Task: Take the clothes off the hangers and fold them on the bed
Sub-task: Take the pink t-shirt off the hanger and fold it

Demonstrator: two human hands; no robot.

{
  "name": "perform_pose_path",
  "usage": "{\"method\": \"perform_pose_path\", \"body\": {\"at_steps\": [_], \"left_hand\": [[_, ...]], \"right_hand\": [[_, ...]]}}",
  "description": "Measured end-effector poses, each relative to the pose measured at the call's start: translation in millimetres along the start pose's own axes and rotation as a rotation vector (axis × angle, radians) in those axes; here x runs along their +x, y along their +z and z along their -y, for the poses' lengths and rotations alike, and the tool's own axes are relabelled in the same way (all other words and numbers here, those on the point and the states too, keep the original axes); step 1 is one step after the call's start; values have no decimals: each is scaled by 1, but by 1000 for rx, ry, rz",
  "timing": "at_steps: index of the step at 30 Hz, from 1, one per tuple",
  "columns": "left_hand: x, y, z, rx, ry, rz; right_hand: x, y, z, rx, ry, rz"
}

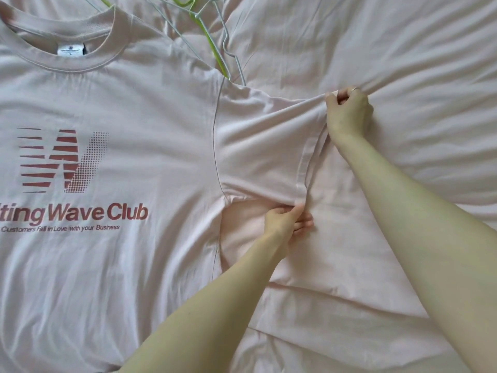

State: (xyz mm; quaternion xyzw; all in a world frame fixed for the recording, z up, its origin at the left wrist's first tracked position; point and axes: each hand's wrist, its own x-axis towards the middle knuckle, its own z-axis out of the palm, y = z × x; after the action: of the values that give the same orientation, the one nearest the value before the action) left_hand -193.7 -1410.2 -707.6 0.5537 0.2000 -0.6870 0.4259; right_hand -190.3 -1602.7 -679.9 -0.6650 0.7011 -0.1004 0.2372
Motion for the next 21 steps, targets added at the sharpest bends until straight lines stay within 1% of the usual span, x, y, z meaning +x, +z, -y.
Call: {"method": "perform_pose_path", "body": {"at_steps": [3,6,9,12,14,16,18,20,21], "left_hand": [[-10,-6,3,192,4,38],[-23,-19,6,444,102,48],[-47,-45,5,865,344,43],[-72,-78,3,1104,576,3],[-86,-102,1,1203,723,-59],[-96,-128,1,1279,806,-110],[-102,-156,4,1355,828,-172],[-111,-182,13,1414,855,-211],[-118,-197,20,1444,887,-223]], "right_hand": [[-9,-3,-4,25,-14,33],[-26,-5,-13,110,13,58],[-71,-5,-33,177,90,116],[-134,0,-52,268,186,199],[-178,2,-59,308,234,256],[-222,4,-62,332,266,317],[-264,9,-61,330,269,399],[-303,17,-60,288,217,479],[-324,21,-61,226,167,498]]}}
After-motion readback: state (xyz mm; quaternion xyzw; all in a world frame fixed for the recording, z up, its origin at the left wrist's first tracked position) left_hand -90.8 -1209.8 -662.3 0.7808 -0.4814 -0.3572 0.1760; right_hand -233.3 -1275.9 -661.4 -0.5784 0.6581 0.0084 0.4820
